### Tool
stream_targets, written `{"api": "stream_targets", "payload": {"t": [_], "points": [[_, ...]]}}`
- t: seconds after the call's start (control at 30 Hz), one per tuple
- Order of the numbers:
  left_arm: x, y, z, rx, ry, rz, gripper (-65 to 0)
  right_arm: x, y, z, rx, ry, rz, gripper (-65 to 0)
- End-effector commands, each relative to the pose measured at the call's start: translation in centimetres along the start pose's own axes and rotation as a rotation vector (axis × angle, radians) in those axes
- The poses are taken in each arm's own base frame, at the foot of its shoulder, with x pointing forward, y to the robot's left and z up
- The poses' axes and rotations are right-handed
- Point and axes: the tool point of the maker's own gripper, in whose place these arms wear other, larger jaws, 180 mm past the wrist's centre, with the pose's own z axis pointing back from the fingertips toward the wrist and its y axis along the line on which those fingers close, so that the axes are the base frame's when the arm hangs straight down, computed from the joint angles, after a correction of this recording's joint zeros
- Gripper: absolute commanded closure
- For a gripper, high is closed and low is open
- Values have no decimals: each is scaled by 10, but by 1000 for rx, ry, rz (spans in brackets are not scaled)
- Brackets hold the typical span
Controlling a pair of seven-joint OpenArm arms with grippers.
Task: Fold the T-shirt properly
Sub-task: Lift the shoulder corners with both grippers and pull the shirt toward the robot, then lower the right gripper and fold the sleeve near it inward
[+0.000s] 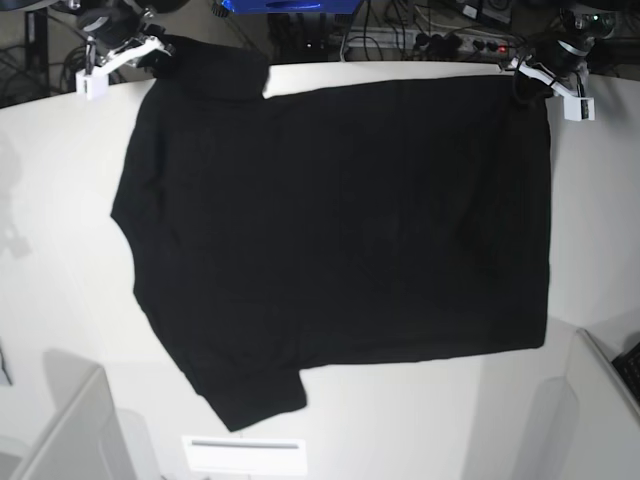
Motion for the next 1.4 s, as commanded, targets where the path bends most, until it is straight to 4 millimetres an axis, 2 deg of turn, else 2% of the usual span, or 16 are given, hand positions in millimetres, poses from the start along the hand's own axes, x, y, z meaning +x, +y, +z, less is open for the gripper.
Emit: {"api": "stream_targets", "payload": {"t": [0.0,0.23,0.5,0.6,0.87,1.03,1.37], "points": [[9,-4,5,-16,-28,-20,0,6,5,4,23,-20,-1,0],[15,-6,6,-17,-43,-31,0,31,27,-4,116,-79,-18,0],[41,-27,6,-59,-112,-71,0,57,50,-15,180,-98,19,0],[41,-27,3,-51,-94,-55,0,68,57,-18,199,-121,32,0],[66,-9,1,15,-107,-27,0,92,76,-24,247,-123,79,0],[76,-10,-2,9,-121,-29,0,110,89,-28,274,-135,107,0],[89,-8,-9,40,-144,-36,0,142,95,-44,282,-145,31,0]]}}
